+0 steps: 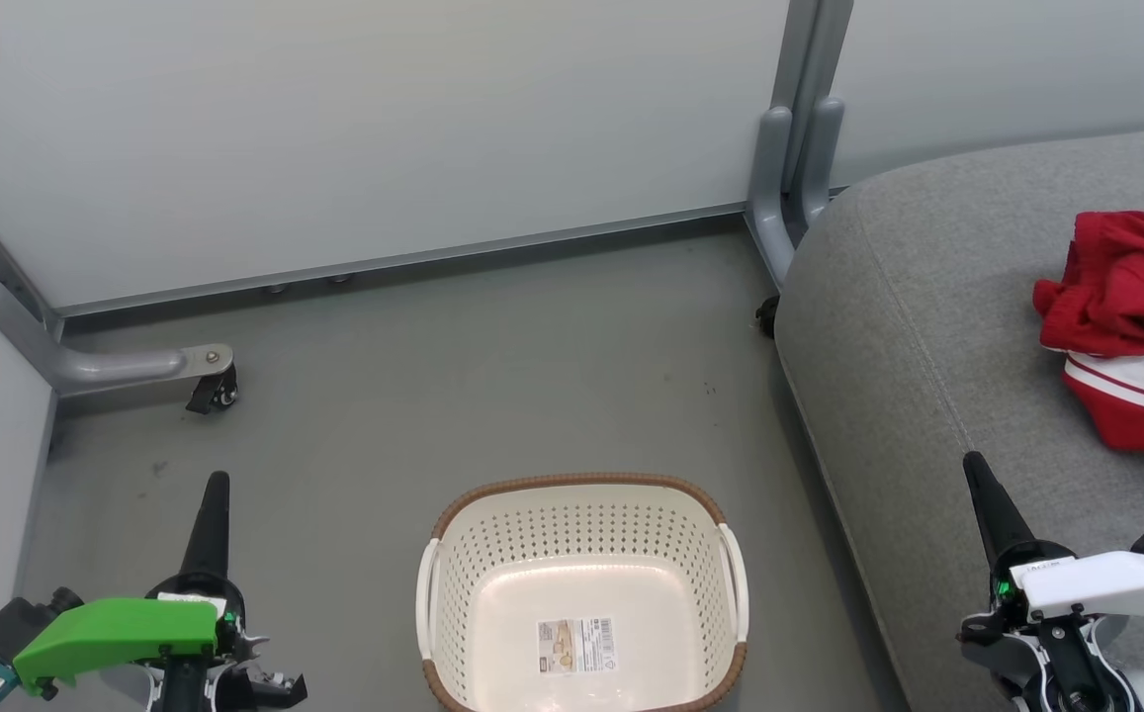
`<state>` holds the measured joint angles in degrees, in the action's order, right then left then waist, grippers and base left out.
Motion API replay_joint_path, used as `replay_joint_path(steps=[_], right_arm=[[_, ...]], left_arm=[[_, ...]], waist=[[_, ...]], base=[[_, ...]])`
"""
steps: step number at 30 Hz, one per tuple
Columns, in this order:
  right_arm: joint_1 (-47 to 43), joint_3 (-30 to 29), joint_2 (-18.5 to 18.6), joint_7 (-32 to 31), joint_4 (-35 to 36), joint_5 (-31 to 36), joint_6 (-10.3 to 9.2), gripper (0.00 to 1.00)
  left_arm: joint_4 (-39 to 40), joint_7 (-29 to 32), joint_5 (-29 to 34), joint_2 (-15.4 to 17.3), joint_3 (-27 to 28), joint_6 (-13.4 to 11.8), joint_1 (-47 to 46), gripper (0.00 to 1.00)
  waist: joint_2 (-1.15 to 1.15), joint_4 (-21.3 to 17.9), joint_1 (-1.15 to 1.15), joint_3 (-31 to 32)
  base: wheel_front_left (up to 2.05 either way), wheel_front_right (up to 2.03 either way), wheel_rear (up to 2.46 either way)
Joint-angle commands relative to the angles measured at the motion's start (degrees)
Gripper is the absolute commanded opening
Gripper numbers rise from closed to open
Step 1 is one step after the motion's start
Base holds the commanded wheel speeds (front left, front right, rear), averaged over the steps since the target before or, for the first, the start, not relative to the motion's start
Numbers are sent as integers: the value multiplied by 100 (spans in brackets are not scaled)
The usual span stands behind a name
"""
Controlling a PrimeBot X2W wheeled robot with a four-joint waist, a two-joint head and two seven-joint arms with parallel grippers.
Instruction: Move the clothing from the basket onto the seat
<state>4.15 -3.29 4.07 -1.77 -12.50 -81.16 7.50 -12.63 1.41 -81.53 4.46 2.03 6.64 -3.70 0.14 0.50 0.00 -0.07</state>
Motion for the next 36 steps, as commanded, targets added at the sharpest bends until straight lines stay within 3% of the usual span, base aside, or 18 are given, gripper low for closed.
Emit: replay_joint_path(steps=[1, 29, 36], right_arm=[[95, -34, 23, -40, -9, -141, -1, 0], [224, -183, -4, -375, -156, -1263, -2, 0], [221, -196, -14, -376, -156, -1248, -2, 0]], left_arm=[[2, 33, -131, 31, 46, 51, -135, 0], [-140, 364, -1268, -5, 262, 102, -286, 0], [-142, 379, -1251, -19, 277, 103, -277, 0]], waist=[[-11, -2, 0, -1], [-14, -49, 0, -11], [-14, -50, 0, -11]], base=[[0, 0, 0], [0, 0, 0], [0, 0, 0]])
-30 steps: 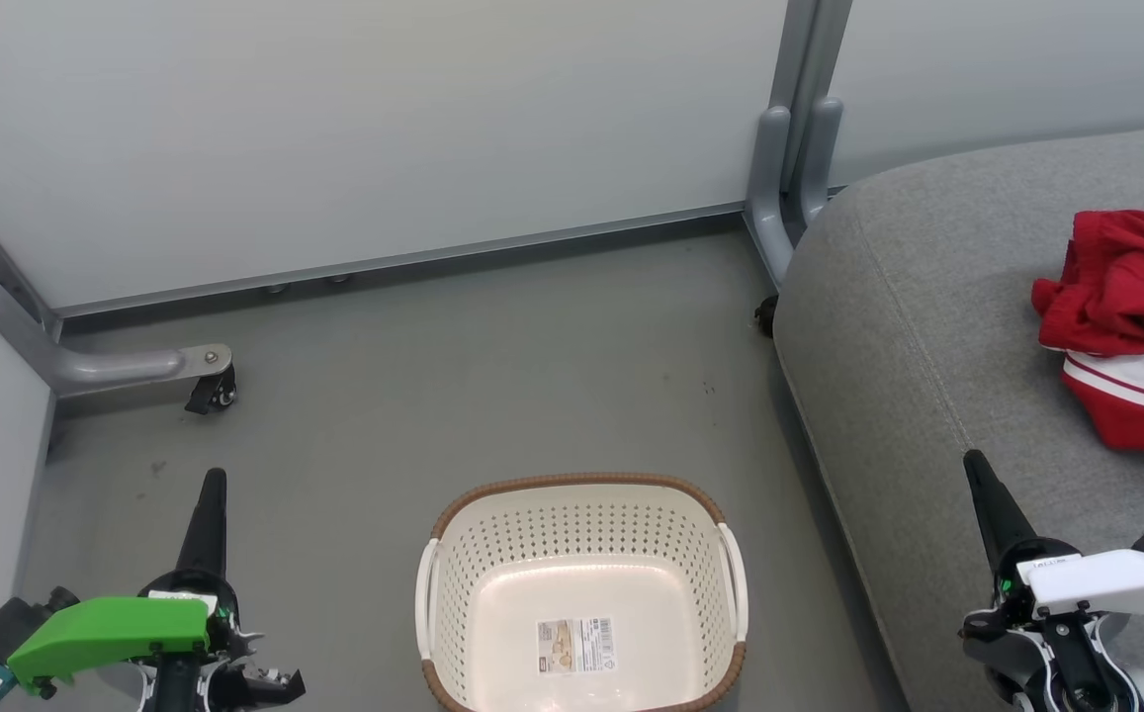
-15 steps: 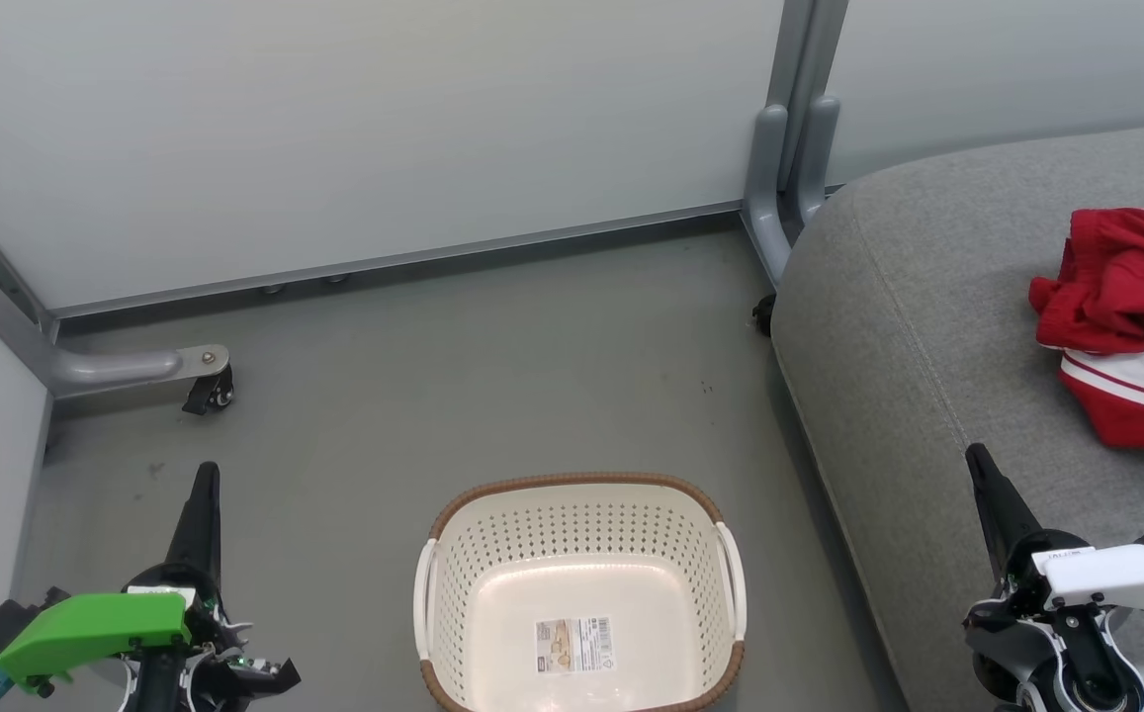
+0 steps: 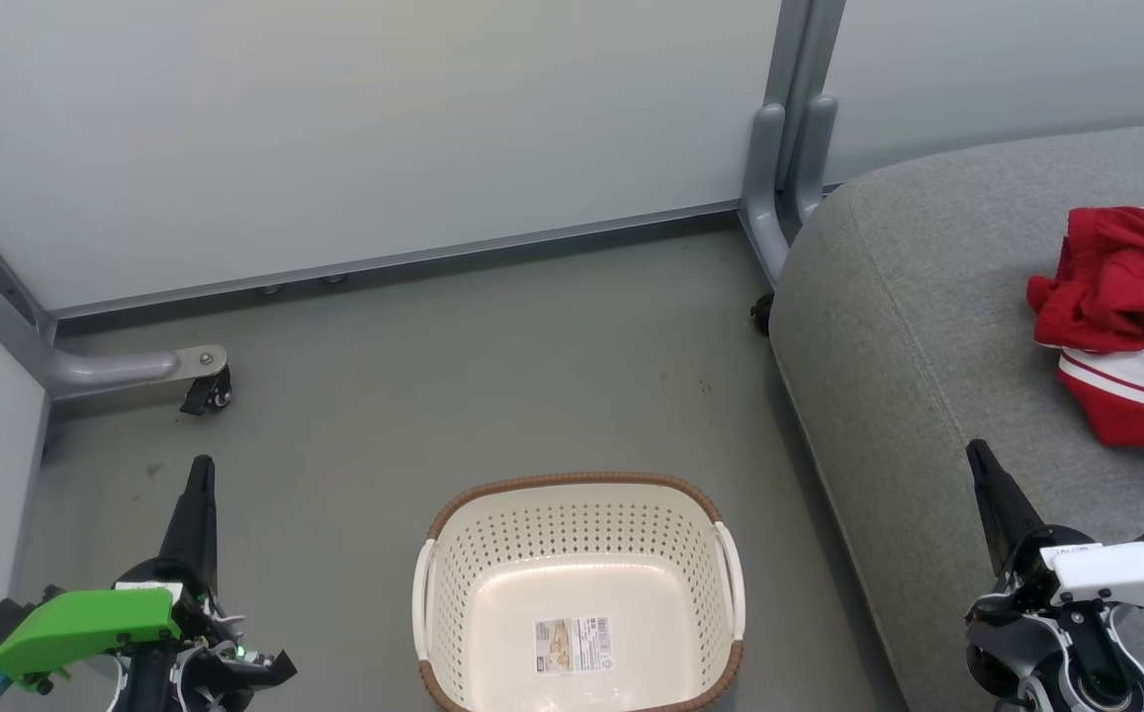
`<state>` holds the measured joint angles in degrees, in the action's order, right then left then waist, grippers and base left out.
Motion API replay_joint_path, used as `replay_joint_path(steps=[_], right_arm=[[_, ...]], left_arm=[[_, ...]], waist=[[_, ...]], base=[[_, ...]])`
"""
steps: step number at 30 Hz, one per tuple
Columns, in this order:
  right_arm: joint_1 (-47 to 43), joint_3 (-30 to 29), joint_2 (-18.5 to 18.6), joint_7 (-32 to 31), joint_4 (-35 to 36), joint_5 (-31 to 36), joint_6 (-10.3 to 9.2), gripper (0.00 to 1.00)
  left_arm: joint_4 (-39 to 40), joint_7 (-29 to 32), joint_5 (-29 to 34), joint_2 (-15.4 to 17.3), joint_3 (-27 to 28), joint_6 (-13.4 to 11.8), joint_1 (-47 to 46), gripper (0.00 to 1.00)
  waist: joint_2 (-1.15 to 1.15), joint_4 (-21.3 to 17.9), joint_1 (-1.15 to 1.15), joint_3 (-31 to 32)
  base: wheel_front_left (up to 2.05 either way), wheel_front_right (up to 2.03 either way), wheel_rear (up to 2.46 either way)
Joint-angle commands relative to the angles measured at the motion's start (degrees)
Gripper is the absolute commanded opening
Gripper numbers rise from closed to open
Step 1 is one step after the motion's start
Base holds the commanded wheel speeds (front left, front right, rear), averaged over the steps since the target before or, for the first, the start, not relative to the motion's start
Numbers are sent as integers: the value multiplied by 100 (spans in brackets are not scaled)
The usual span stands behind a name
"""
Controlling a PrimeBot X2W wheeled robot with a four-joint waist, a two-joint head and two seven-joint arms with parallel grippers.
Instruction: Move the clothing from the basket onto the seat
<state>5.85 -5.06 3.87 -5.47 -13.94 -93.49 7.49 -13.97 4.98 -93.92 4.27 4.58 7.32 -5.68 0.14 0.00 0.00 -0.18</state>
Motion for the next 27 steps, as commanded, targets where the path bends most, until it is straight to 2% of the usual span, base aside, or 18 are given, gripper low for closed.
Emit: replay_joint_path(steps=[1, 27], right_arm=[[51, -22, 5, -8, -12, -12, 0, 0], [56, -63, -22, -55, -15, 33, -1, 0]], left_arm=[[-9, 25, -8, -2, 25, 35, -79, 0], [-11, 61, 55, -42, 73, 35, -86, 0]], waist=[[-14, 0, 0, 0], [-14, 0, 0, 0]], base=[[0, 0, 0], [0, 0, 0]])
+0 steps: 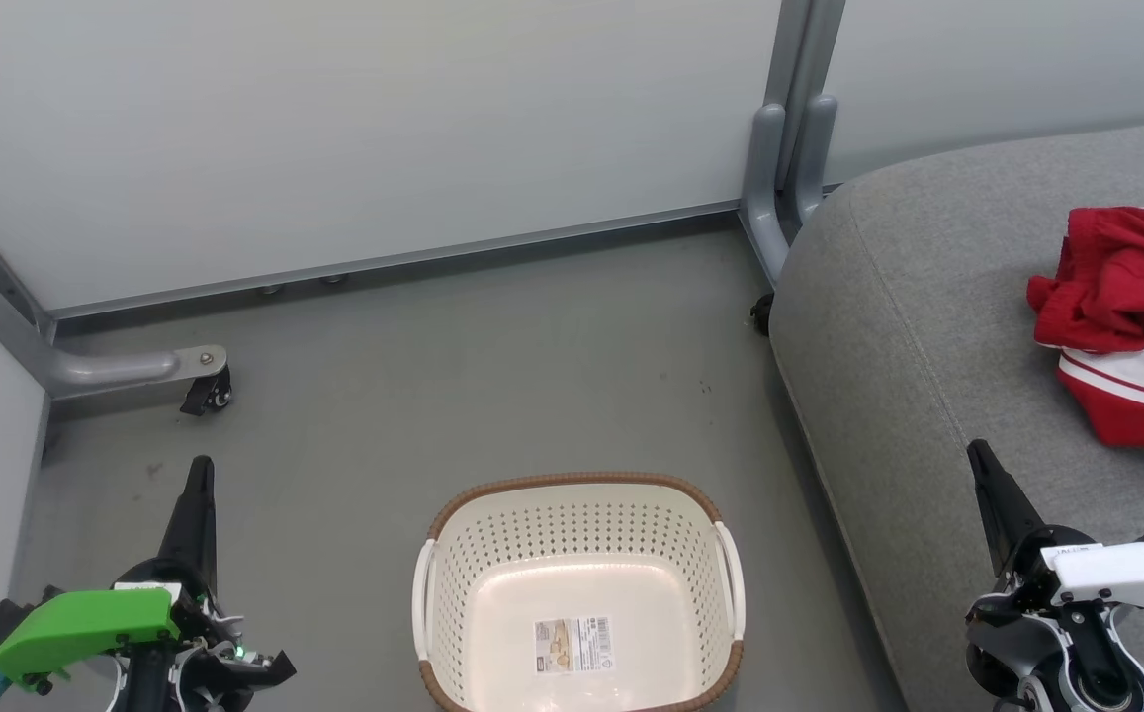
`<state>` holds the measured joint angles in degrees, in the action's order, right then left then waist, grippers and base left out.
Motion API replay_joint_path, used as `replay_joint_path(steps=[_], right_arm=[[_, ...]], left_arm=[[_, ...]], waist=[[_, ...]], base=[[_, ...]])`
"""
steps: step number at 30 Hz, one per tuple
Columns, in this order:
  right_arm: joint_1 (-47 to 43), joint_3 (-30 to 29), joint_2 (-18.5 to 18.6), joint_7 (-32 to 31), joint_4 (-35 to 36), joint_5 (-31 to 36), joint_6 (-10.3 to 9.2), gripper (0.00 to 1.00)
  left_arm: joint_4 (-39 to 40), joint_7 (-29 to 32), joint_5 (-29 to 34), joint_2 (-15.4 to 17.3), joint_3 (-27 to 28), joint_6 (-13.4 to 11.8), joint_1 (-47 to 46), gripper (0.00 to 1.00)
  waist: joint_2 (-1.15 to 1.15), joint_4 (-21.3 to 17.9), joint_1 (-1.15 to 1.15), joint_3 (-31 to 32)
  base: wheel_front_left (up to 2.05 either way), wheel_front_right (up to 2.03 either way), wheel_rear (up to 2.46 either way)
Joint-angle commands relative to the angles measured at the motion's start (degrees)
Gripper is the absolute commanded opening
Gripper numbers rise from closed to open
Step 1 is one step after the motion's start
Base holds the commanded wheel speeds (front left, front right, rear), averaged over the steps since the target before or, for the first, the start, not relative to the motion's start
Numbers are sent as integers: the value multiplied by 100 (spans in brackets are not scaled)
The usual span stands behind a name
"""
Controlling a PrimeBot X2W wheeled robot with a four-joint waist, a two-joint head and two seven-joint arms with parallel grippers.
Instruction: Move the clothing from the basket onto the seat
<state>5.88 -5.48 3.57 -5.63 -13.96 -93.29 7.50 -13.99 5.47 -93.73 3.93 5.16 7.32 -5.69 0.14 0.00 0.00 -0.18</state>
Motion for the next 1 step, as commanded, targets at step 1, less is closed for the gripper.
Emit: replay_joint_path(steps=[1], right_arm=[[53, -22, 8, -40, -13, 16, -1, 0]], left_arm=[[-9, 15, 39, -9, 17, 35, -84, 0]], waist=[[-14, 0, 0, 0]], base=[[0, 0, 0]])
